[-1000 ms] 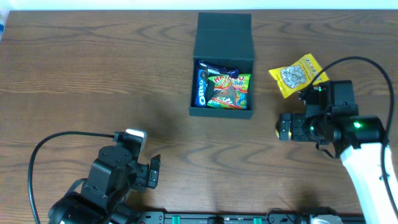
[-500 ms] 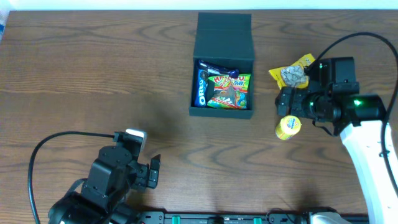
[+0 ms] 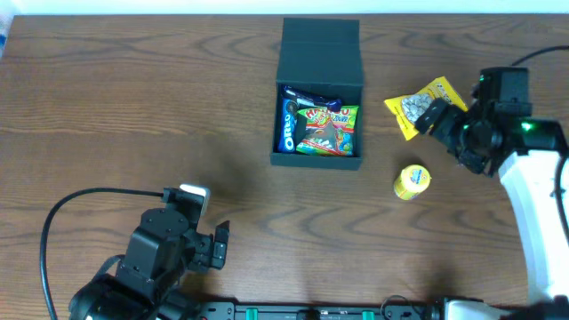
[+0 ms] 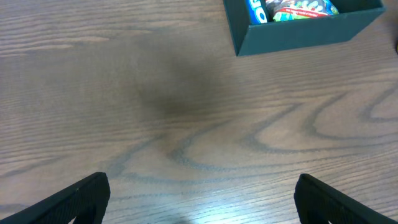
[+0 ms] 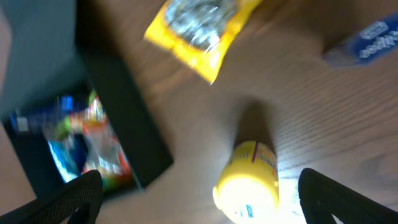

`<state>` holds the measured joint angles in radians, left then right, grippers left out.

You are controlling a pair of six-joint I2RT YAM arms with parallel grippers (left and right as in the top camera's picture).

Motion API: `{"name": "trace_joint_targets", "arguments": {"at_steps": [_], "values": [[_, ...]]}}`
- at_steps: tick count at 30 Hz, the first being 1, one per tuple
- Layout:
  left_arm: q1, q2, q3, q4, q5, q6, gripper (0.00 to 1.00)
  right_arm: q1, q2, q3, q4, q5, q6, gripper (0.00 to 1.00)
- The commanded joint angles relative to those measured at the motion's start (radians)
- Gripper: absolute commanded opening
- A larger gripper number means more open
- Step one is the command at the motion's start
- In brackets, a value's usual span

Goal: Pack container
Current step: 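Lower the right gripper and close it on the yellow Hacks bag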

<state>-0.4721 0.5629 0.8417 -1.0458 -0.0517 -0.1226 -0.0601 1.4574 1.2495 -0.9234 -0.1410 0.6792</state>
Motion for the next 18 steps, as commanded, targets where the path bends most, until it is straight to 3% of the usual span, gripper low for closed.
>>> {"name": "trace_joint_targets", "arguments": {"at_steps": [1, 11, 18], "values": [[0.005, -0.002, -0.002, -0.001, 0.0, 0.011, 0.96, -0.038, 0.084, 0.059, 0.008, 0.002, 0.225, 0.99], [0.005, -0.002, -0.002, -0.001, 0.0, 0.011, 0.96, -0.043, 0.437, 0.409, 0.003, -0.032, 0.322, 0.99], [0.005, -0.002, -0.002, -0.001, 0.0, 0.011, 0.96, -0.043, 0.56, 0.484, 0.007, -0.07, 0.503, 0.99]]}}
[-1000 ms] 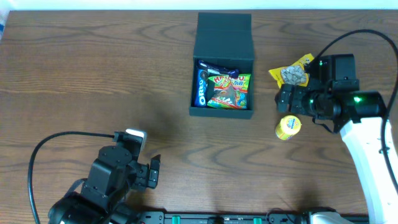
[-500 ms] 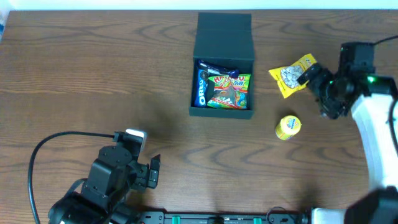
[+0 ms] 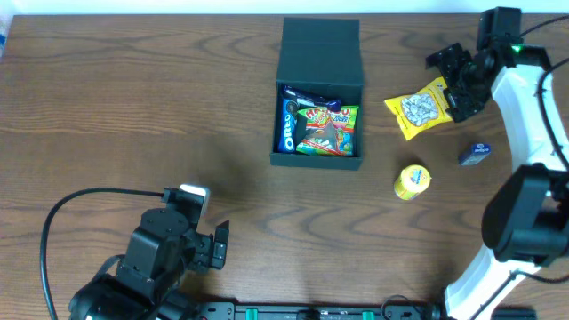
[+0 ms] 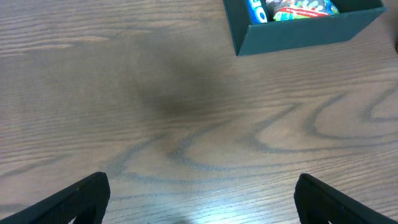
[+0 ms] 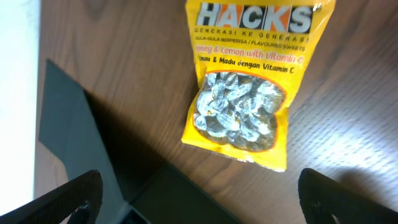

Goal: Pack container
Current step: 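Lower the right gripper and close it on the yellow Hacks bag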

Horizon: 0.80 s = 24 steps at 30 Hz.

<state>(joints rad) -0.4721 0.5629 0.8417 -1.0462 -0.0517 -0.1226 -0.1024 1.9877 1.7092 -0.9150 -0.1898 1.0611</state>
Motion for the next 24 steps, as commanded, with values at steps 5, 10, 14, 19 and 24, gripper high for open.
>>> {"name": "trace_joint_targets", "arguments": {"at_steps": [5, 10, 14, 19, 24], "values": [[0.005, -0.002, -0.002, 0.0, 0.0, 0.011, 0.95, -0.001, 0.068, 0.024, 0.03, -0.021, 0.193, 0.99], [0.005, -0.002, -0.002, -0.001, 0.0, 0.011, 0.96, -0.002, 0.099, 0.024, 0.056, -0.021, 0.245, 0.99], [0.005, -0.002, -0.002, -0.001, 0.0, 0.011, 0.96, -0.001, 0.132, 0.024, 0.06, -0.021, 0.27, 0.99], [0.005, -0.002, -0.002, 0.0, 0.0, 0.011, 0.95, 0.004, 0.166, 0.024, 0.067, -0.024, 0.27, 0.99], [0.005, -0.002, -0.002, -0.001, 0.0, 0.011, 0.95, 0.005, 0.191, 0.024, 0.083, -0.024, 0.27, 0.99]]}}
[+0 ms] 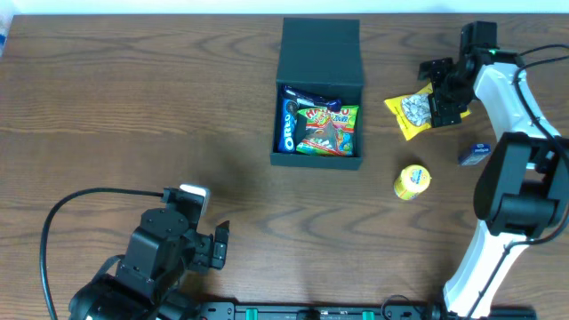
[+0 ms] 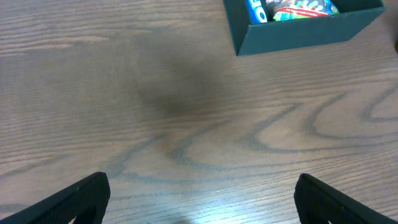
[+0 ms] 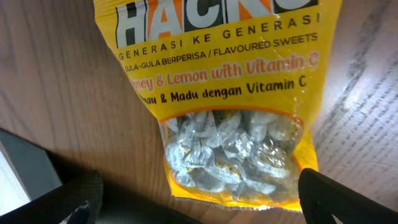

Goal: Pack container
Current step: 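Lower the right gripper and close it on the yellow Hacks bag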

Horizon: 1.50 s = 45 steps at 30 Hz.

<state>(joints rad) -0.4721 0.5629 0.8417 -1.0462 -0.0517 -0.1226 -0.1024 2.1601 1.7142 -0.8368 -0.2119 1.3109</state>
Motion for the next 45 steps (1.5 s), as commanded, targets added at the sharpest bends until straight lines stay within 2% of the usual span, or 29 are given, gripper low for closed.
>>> {"name": "trace_joint_targets", "arguments": {"at_steps": [1, 20, 24, 27, 38, 41, 45], "values": [[0.005, -0.002, -0.002, -0.001, 0.0, 0.011, 0.96, 0.005, 0.023, 0.019, 0.008, -0.002, 0.02, 0.99], [0.005, -0.002, -0.002, -0.001, 0.0, 0.011, 0.95, 0.005, 0.069, 0.019, 0.01, -0.002, -0.012, 0.99], [0.005, -0.002, -0.002, -0.001, 0.0, 0.011, 0.96, 0.005, 0.075, 0.019, 0.01, -0.003, -0.019, 0.84], [0.005, -0.002, -0.002, 0.0, 0.0, 0.011, 0.96, 0.005, 0.084, 0.019, 0.006, -0.003, -0.019, 0.78], [0.005, -0.002, -0.002, -0.001, 0.0, 0.011, 0.96, 0.005, 0.101, 0.019, -0.005, -0.006, -0.034, 0.77], [0.005, -0.002, -0.002, -0.001, 0.0, 0.011, 0.96, 0.005, 0.101, 0.019, -0.013, -0.006, -0.054, 0.7], [0.005, -0.002, -0.002, 0.0, 0.0, 0.011, 0.95, 0.005, 0.101, 0.019, -0.019, -0.006, -0.06, 0.64]]}}
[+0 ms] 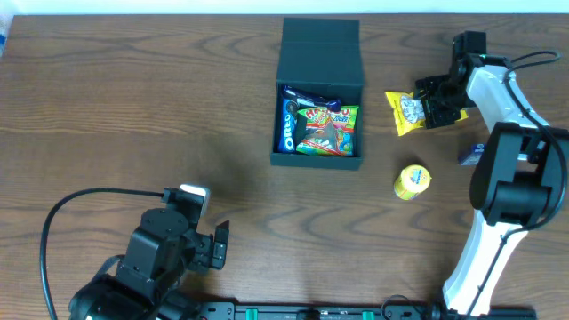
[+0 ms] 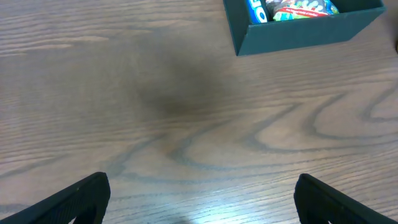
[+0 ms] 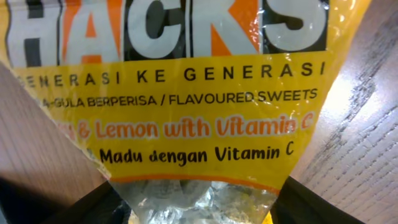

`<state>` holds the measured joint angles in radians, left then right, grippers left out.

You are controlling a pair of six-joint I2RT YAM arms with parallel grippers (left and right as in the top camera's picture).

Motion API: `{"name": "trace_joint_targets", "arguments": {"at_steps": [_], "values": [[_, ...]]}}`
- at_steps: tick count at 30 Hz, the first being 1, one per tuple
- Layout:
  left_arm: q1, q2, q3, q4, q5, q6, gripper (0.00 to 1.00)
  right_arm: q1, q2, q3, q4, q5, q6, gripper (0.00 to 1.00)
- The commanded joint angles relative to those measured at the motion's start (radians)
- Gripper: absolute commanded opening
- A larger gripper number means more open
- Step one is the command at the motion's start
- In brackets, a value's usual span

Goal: Pack container
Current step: 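Lower the right gripper and close it on the yellow Hacks bag, then lift the Hacks bag and carry it into the black box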

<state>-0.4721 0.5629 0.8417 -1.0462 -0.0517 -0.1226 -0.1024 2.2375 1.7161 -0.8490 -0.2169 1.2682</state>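
Observation:
The dark green box stands open at the back centre, with an Oreo pack and a colourful snack bag inside; its front wall shows in the left wrist view. A yellow Hacks sweets bag lies right of the box. My right gripper is down on it, and its two fingers press the bag from both sides, squeezing it narrower. My left gripper stands open over bare wood at the front left, far from the box.
A yellow round tub lies on the table in front of the sweets bag. A small blue packet sits right of it, partly under the right arm. A black cable loops at the front left.
My right gripper has dropped closer onto the Hacks bag and its fingers have come in against the bag's sides, so the bag looks narrower from above. The left arm has not moved.
My right gripper was open between the sweets bag and the yellow tub. It then stood behind the bag at the table's far right, then open just over the bag. Now it is shut on the bag. The left arm stayed still throughout.

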Motion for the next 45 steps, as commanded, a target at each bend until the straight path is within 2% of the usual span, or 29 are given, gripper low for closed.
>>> {"name": "trace_joint_targets", "arguments": {"at_steps": [1, 11, 17, 18, 21, 30, 34, 35, 36, 41, 45], "values": [[0.005, -0.002, -0.002, -0.001, 0.0, 0.011, 0.95, 0.005, 0.024, 0.017, -0.007, -0.001, -0.017, 0.62], [0.005, -0.002, -0.002, 0.0, 0.0, 0.011, 0.96, 0.005, 0.024, 0.017, -0.01, -0.001, -0.017, 0.4], [0.005, -0.002, -0.002, -0.001, 0.0, 0.011, 0.96, 0.006, 0.024, 0.017, -0.034, -0.021, -0.017, 0.32], [0.005, -0.002, -0.002, -0.001, 0.0, 0.011, 0.96, 0.006, 0.024, 0.017, -0.039, -0.029, -0.017, 0.25], [0.005, -0.002, -0.002, -0.001, 0.0, 0.011, 0.96, 0.006, 0.024, 0.017, -0.045, -0.036, -0.017, 0.18], [0.005, -0.002, -0.002, -0.001, 0.0, 0.011, 0.96, 0.006, 0.024, 0.017, -0.045, -0.04, -0.017, 0.18], [0.005, -0.002, -0.002, -0.001, 0.0, 0.011, 0.96, 0.006, 0.019, 0.017, -0.045, -0.084, -0.04, 0.1], [0.005, -0.002, -0.002, 0.0, 0.0, 0.011, 0.96, 0.006, 0.017, 0.017, -0.045, -0.087, -0.051, 0.03], [0.005, -0.002, -0.002, -0.001, 0.0, 0.011, 0.96, 0.006, 0.01, 0.017, -0.046, -0.088, -0.064, 0.01], [0.005, -0.002, -0.002, -0.001, 0.0, 0.011, 0.96, 0.005, -0.036, 0.018, -0.05, -0.087, -0.074, 0.01], [0.005, -0.002, -0.002, -0.001, 0.0, 0.011, 0.96, 0.005, -0.087, 0.018, -0.05, -0.086, -0.156, 0.01]]}}
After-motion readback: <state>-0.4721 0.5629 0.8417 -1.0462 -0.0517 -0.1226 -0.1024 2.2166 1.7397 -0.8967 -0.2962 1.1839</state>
